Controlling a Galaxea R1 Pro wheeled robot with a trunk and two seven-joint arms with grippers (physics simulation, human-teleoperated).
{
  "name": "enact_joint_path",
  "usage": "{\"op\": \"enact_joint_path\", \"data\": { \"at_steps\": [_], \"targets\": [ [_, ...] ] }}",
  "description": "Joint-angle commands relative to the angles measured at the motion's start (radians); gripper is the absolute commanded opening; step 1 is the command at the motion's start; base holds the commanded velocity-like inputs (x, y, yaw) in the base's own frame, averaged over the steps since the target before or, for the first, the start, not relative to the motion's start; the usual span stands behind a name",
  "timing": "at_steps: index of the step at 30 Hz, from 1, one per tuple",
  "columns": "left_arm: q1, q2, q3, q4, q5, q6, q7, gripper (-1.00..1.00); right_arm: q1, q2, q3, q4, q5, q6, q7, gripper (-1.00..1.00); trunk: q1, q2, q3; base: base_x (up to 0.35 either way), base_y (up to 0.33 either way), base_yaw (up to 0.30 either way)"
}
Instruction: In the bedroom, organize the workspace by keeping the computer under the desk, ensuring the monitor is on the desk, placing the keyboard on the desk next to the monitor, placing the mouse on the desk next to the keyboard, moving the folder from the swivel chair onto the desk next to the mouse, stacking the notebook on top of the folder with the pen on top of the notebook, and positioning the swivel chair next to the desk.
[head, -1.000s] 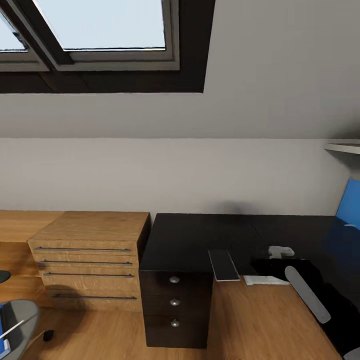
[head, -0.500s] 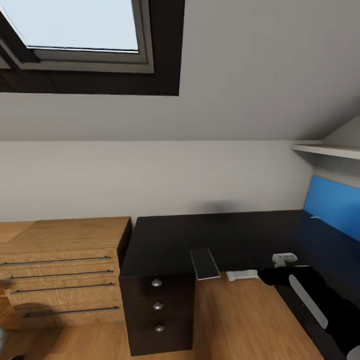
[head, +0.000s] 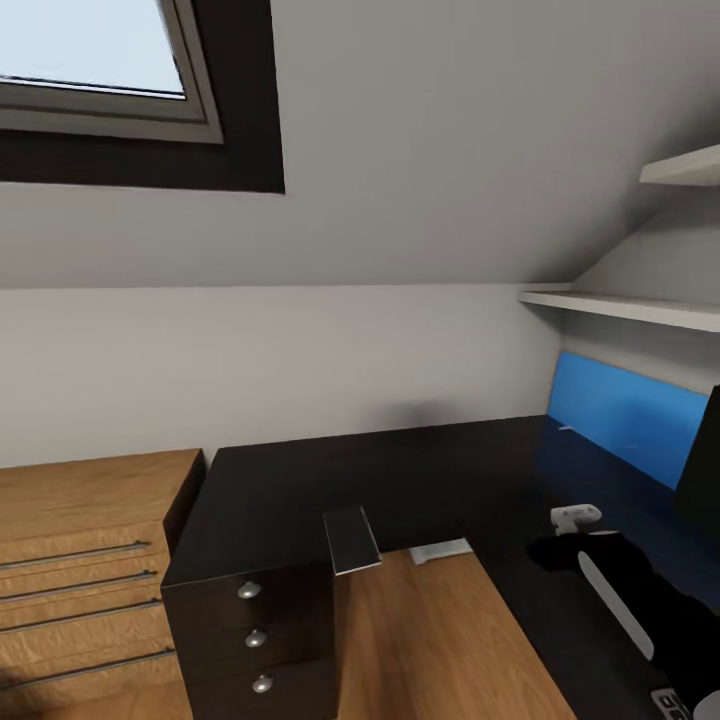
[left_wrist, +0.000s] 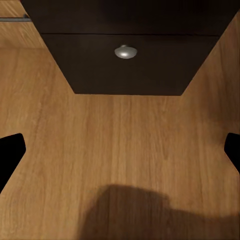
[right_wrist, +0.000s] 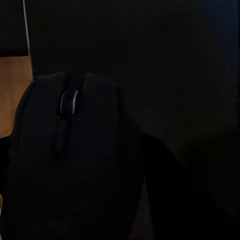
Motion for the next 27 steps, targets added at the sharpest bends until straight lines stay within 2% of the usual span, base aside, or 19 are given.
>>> {"op": "enact_joint_path", "data": {
  "at_steps": [1,5,7,17,22,27],
  "targets": [
    [-0.001,0.001,-0.006,0.0,0.01,-0.005,0.007,1.0,-0.001,0.0,0.003,0.0,-0.008,0.003,-0.012,-1.0,0.0,-0.001,-0.001,0.006,-0.007,-0.022],
    [-0.001,0.001,-0.007,0.0,0.011,-0.005,0.007,1.0,-0.001,0.002,0.002,-0.002,-0.006,0.002,-0.01,-1.0,0.0,-0.001,-0.001,0.001,-0.001,-0.004],
    [-0.001,0.001,-0.005,0.001,0.011,-0.005,0.007,1.0,-0.001,0.002,-0.014,-0.003,-0.007,0.003,-0.009,-1.0,0.0,-0.001,-0.001,0.0,0.0,0.0],
    [-0.001,0.001,-0.005,0.001,0.011,-0.005,0.007,1.0,-0.001,0.009,-0.017,-0.004,-0.008,0.003,-0.011,-1.0,0.0,-0.001,-0.001,0.0,0.0,-0.013],
    [-0.002,0.001,-0.005,0.001,0.011,-0.005,0.007,1.0,-0.001,0.032,-0.017,-0.004,-0.006,0.004,-0.011,-1.0,0.0,-0.001,0.003,0.0,0.0,-0.16],
    [-0.002,0.001,-0.005,0.001,0.011,-0.005,0.007,1.0,-0.001,0.036,-0.018,-0.003,-0.006,0.004,-0.01,-1.0,0.0,-0.001,0.008,0.0,0.0,-0.202]
  ]
}}
